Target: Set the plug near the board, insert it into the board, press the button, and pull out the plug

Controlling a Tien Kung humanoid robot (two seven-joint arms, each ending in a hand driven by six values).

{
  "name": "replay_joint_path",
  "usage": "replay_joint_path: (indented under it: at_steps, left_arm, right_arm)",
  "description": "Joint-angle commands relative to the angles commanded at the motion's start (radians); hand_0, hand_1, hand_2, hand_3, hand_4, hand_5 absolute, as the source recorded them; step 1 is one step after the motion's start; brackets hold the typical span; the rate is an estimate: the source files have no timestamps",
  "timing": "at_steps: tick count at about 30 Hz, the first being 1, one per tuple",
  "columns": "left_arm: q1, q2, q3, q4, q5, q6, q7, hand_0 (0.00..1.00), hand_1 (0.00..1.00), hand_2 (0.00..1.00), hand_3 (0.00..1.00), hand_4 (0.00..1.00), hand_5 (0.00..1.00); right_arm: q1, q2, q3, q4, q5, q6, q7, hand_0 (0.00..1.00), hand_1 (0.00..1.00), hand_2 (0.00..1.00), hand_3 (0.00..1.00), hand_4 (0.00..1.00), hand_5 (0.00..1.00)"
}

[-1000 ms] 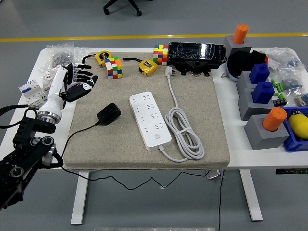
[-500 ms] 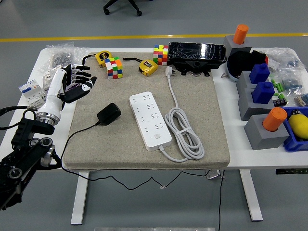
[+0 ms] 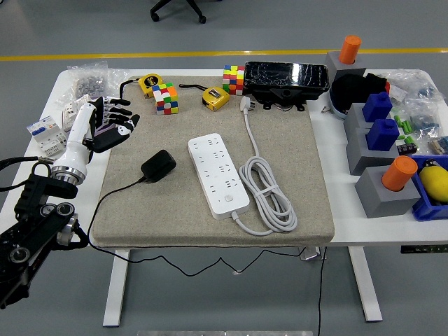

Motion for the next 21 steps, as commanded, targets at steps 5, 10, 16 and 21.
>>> replay_joint_path:
  at_steps: [5, 10, 16, 21]
  left_arm:
    - [0.009, 0.002, -0.010, -0.005, 0.000, -0.001, 0.001, 0.504, 0.521, 0.527, 0.581, 0.756, 0.189]
    - [0.006, 0.009, -0.002, -0.009, -0.001, -0.003, 0.002, 0.502, 0.520, 0.527, 0.581, 0.756, 0.189]
    - [-0.002, 0.015, 0.000, -0.014, -0.004, -0.003, 0.003, 0.501, 0.519, 0.526, 0.581, 0.756, 0.189]
    - [-0.015, 0.021, 0.005, -0.021, -0.008, -0.004, 0.005, 0.502, 0.520, 0.527, 0.581, 0.755, 0.189]
  right_arm:
    - [-0.002, 0.006, -0.003, -0.003, 0.001, 0.001, -0.001, 0.576, 0.635, 0.627, 0.552, 0.893, 0.423]
    - [0.000, 0.003, -0.010, -0.002, 0.002, 0.001, -0.001, 0.577, 0.637, 0.627, 0.552, 0.893, 0.423]
    - [0.007, -0.008, -0.019, 0.002, 0.002, 0.002, -0.001, 0.577, 0.635, 0.627, 0.553, 0.894, 0.423]
    - [0.013, -0.013, -0.020, 0.005, -0.002, 0.003, -0.001, 0.576, 0.636, 0.627, 0.553, 0.893, 0.423]
